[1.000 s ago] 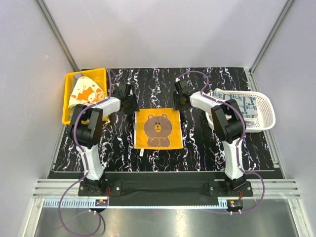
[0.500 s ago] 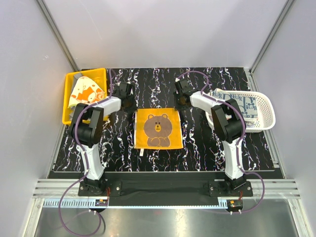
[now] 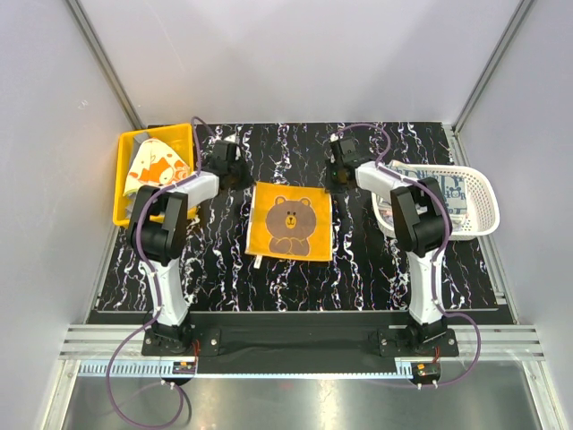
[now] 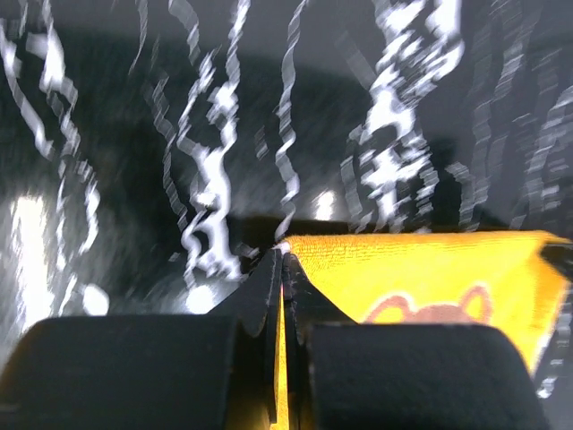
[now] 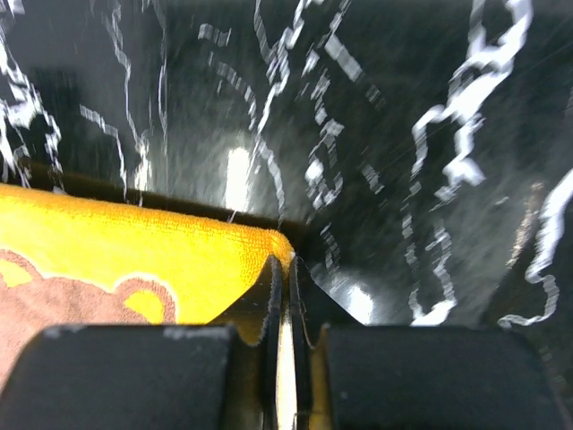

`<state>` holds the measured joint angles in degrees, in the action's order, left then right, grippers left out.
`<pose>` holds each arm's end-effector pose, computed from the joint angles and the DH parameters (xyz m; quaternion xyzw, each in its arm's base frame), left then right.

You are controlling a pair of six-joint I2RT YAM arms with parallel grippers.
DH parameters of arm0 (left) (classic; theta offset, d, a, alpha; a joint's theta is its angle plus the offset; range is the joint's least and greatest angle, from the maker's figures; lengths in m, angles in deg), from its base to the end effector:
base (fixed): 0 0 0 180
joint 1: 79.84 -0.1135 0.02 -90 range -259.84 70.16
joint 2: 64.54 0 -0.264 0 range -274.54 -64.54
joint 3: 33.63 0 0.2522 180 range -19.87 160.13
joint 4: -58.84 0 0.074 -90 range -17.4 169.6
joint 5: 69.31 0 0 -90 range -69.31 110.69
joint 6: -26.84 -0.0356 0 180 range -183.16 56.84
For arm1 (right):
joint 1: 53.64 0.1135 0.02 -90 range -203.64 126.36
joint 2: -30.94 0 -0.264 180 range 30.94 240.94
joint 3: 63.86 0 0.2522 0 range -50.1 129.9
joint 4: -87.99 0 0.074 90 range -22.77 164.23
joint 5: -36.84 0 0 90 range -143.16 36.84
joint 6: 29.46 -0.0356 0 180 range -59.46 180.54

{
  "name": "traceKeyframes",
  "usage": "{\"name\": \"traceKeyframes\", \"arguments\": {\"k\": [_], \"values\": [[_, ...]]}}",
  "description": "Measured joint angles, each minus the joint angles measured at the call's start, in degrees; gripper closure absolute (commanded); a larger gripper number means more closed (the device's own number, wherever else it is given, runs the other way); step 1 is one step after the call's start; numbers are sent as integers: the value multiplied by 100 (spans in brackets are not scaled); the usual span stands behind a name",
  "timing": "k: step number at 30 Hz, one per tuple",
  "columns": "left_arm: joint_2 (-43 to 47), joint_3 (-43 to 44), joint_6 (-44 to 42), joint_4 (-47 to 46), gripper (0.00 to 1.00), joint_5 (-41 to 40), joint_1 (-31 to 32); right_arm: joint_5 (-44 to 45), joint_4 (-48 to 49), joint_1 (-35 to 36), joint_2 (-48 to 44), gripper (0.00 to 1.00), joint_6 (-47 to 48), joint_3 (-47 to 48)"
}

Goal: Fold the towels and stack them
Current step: Fold the towel

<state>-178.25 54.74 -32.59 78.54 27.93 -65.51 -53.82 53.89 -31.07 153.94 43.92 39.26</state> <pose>0.4168 -0.1111 0.1699 -0.1064 0.9163 -0.1996 0.3304 0.4296 0.1790 0.1605 -0.0511 0.9496 0.1088 0.2894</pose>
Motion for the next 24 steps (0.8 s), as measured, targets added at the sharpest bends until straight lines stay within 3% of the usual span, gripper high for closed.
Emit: {"name": "traceKeyframes", "arguments": {"k": [10, 17, 24], "values": [[39, 433, 142, -439, 100, 195, -59, -55, 487, -168, -424, 98, 15, -2], [675, -310, 144, -413, 100, 48, -72, -374, 1187, -155, -1545, 98, -74, -1071], [1473, -1095, 205, -444, 100, -2, -70, -520, 1526, 15, -2065, 97, -229, -2133]]}}
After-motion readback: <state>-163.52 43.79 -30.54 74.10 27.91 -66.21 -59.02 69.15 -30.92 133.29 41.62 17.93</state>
